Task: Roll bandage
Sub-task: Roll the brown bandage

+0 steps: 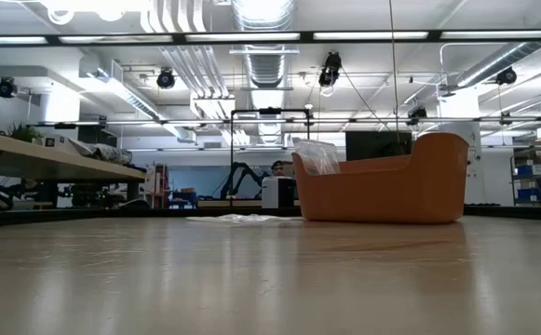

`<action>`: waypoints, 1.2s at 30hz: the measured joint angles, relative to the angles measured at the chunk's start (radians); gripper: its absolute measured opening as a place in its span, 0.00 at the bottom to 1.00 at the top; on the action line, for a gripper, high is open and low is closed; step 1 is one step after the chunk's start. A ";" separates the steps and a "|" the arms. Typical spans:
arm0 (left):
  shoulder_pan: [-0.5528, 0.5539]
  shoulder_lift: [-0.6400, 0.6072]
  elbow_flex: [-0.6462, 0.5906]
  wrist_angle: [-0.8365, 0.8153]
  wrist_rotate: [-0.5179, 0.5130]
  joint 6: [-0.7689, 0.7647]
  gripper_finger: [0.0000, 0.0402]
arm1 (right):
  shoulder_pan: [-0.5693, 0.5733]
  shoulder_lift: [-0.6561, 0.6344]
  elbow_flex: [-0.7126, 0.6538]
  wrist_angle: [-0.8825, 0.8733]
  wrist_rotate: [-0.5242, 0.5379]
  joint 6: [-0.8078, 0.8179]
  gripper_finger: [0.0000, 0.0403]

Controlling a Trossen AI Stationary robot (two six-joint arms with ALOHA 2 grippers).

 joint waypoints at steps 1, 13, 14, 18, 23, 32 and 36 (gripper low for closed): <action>0.001 0.000 0.000 0.004 -0.003 0.010 0.05 | 0.003 0.000 0.000 -0.002 0.000 0.047 0.37; 0.019 -0.008 0.007 0.013 -0.028 0.124 0.04 | 0.038 -0.002 -0.001 -0.001 0.007 0.534 0.67; 0.019 -0.008 0.007 0.014 -0.029 0.130 0.04 | 0.038 -0.003 -0.001 0.009 0.006 0.576 0.68; 0.019 -0.009 0.008 0.014 -0.029 0.162 0.03 | 0.041 -0.019 -0.001 0.052 0.006 0.766 0.73; 0.019 -0.012 0.008 0.013 -0.028 0.174 0.03 | 0.039 -0.041 -0.001 0.086 0.011 0.934 0.77; 0.019 -0.012 0.008 0.010 -0.028 0.239 0.03 | 0.028 -0.016 -0.001 0.092 0.019 1.090 0.71; 0.019 -0.012 0.008 0.010 -0.028 0.243 0.03 | 0.027 -0.014 -0.002 0.087 0.045 1.097 0.67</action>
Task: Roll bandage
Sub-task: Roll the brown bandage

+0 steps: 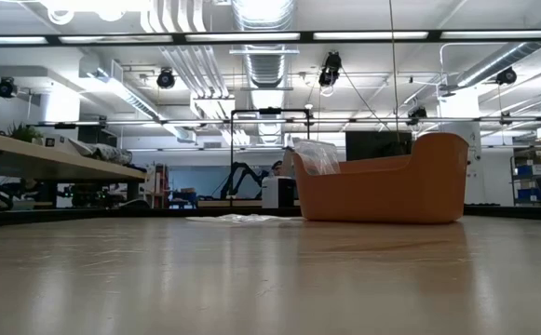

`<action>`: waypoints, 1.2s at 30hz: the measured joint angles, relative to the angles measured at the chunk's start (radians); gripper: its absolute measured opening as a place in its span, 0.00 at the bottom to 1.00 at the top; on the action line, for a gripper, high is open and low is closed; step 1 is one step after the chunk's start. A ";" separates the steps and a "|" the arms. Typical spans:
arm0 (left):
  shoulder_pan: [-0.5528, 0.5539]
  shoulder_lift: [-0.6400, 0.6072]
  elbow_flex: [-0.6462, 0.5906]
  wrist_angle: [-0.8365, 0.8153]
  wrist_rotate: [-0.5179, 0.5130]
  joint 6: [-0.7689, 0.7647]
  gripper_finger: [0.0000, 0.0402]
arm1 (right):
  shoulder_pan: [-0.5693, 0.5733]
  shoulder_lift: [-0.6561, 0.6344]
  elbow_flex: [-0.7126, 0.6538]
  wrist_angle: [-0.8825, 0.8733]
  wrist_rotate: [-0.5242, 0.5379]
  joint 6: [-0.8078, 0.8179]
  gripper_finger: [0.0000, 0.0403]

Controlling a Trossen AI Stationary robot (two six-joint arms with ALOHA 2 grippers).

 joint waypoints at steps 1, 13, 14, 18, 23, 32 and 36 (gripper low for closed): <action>0.000 0.000 0.000 0.000 0.000 0.000 0.03 | 0.000 -0.001 0.000 0.003 0.001 0.002 0.66; -0.001 0.000 -0.005 -0.006 0.001 0.000 0.03 | -0.018 0.009 0.000 -0.052 0.016 0.021 0.54; 0.000 0.000 -0.005 -0.009 0.002 0.000 0.03 | -0.018 0.009 0.000 -0.054 0.017 0.021 0.53; 0.000 0.000 -0.005 -0.014 0.001 0.000 0.05 | -0.018 0.009 0.000 -0.056 0.017 0.021 0.51; 0.000 0.000 -0.005 -0.019 0.002 0.029 0.08 | -0.018 0.009 0.000 -0.070 0.017 0.025 0.44; -0.002 -0.017 -0.005 -0.018 0.000 0.226 0.29 | -0.018 0.005 0.009 -0.067 0.012 0.096 0.28; -0.002 -0.028 -0.005 -0.016 0.000 0.309 0.43 | -0.017 -0.011 0.009 -0.050 0.011 0.142 0.27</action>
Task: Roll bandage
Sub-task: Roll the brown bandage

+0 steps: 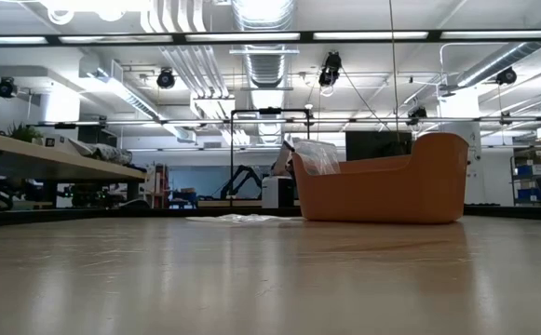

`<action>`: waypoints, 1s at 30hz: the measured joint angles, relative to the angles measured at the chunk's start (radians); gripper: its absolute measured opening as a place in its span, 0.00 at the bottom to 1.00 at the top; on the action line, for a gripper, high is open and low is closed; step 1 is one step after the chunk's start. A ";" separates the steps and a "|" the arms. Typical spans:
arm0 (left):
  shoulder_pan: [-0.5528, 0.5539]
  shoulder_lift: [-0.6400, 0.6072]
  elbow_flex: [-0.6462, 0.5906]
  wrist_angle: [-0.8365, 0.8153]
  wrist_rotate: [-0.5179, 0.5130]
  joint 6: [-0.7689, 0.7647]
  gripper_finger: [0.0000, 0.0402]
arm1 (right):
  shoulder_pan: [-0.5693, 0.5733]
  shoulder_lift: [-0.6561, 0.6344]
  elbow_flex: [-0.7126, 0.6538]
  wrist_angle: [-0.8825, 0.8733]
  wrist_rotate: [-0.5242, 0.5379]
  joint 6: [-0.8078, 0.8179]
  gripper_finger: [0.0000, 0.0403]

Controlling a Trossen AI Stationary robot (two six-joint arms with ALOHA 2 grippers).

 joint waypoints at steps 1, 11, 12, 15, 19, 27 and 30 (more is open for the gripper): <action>0.000 0.000 0.000 -0.005 0.000 0.011 0.47 | 0.000 -0.005 0.000 0.005 -0.002 0.016 0.28; 0.000 0.060 -0.002 0.008 -0.077 0.071 0.57 | 0.000 -0.016 0.001 0.013 -0.100 0.146 0.26; 0.000 0.065 -0.002 0.010 -0.076 0.076 0.56 | 0.000 -0.016 0.001 0.016 -0.116 0.156 0.26; 0.000 0.075 -0.002 0.008 -0.056 0.087 0.47 | 0.000 -0.014 0.001 0.021 -0.131 0.175 0.27; 0.000 0.080 -0.002 0.005 -0.043 0.087 0.20 | 0.000 -0.016 0.001 0.068 -0.136 0.227 0.26; 0.000 0.082 -0.030 -0.073 -0.043 0.082 0.01 | 0.000 -0.040 0.001 0.202 -0.184 0.295 0.26; -0.003 0.082 -0.055 -0.071 -0.043 0.079 0.00 | 0.000 -0.046 0.001 0.233 -0.183 0.297 0.24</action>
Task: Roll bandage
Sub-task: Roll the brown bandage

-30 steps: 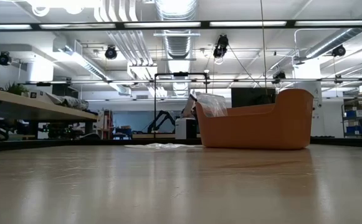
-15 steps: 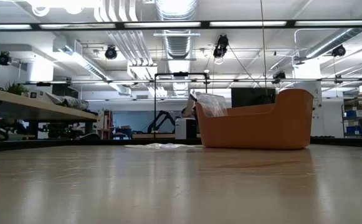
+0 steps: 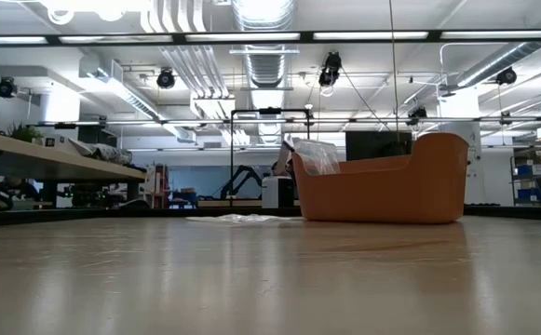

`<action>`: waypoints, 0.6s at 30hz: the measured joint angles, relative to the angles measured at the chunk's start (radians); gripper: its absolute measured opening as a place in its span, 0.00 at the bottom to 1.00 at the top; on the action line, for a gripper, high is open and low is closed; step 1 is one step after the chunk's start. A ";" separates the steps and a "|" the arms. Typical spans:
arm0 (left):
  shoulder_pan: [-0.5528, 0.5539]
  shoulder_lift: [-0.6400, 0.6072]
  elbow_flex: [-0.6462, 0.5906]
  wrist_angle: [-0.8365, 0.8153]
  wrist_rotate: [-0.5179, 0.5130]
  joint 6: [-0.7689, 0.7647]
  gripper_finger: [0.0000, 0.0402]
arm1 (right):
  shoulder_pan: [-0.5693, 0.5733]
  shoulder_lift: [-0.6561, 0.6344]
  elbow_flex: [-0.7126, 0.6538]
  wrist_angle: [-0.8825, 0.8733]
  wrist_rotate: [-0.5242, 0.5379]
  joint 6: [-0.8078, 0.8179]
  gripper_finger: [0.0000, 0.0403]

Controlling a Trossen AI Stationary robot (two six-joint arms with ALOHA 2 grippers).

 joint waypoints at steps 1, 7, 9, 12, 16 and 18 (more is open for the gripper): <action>-0.002 -0.001 -0.009 0.000 0.000 0.000 0.00 | 0.000 -0.001 0.000 0.007 0.002 0.001 0.24; -0.014 -0.002 -0.070 -0.002 0.000 0.004 0.00 | 0.000 -0.022 -0.001 0.002 0.013 -0.026 0.24; -0.017 -0.004 -0.091 -0.004 0.000 0.000 0.00 | 0.000 -0.028 -0.001 -0.015 0.065 -0.063 0.24; -0.024 -0.004 -0.098 -0.012 0.004 -0.016 0.00 | 0.000 -0.040 -0.001 -0.074 0.171 -0.133 0.24; -0.036 -0.017 -0.090 -0.013 0.052 -0.019 0.00 | 0.000 -0.054 -0.001 -0.173 0.280 -0.224 0.23; -0.040 -0.023 -0.084 -0.015 0.065 -0.019 0.00 | 0.000 -0.054 -0.001 -0.221 0.309 -0.279 0.24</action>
